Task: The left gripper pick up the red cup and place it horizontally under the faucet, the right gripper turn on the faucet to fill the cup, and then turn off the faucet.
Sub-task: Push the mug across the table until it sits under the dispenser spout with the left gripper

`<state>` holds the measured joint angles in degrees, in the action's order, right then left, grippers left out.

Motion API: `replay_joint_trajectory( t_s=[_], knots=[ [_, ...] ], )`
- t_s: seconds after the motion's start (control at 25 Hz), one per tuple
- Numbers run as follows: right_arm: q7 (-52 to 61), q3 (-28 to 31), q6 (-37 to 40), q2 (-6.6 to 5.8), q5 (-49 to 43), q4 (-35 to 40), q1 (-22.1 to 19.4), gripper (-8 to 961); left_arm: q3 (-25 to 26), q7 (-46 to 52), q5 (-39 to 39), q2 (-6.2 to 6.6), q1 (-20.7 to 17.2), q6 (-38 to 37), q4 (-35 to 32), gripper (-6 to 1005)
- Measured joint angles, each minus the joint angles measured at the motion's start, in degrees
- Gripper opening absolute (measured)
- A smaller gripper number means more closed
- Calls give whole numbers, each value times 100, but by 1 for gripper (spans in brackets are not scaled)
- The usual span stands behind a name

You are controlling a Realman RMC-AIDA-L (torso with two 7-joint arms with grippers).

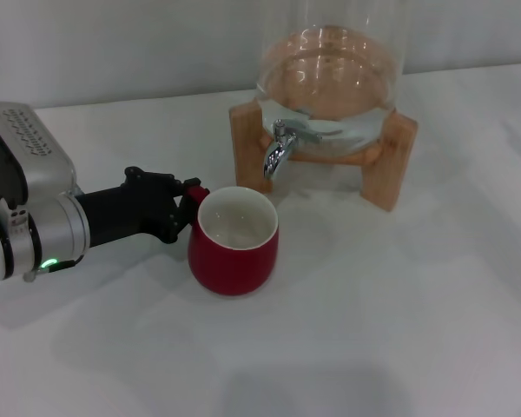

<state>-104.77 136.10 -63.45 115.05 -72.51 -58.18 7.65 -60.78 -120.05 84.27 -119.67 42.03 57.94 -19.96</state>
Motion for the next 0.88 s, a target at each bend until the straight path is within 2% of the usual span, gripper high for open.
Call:
replay_joint_trajectory(
  t_s=[0.88],
  knots=[
    [-53, -58, 1, 0, 12, 69, 0, 633, -66, 131, 10, -12, 180, -378, 107, 135]
  ],
)
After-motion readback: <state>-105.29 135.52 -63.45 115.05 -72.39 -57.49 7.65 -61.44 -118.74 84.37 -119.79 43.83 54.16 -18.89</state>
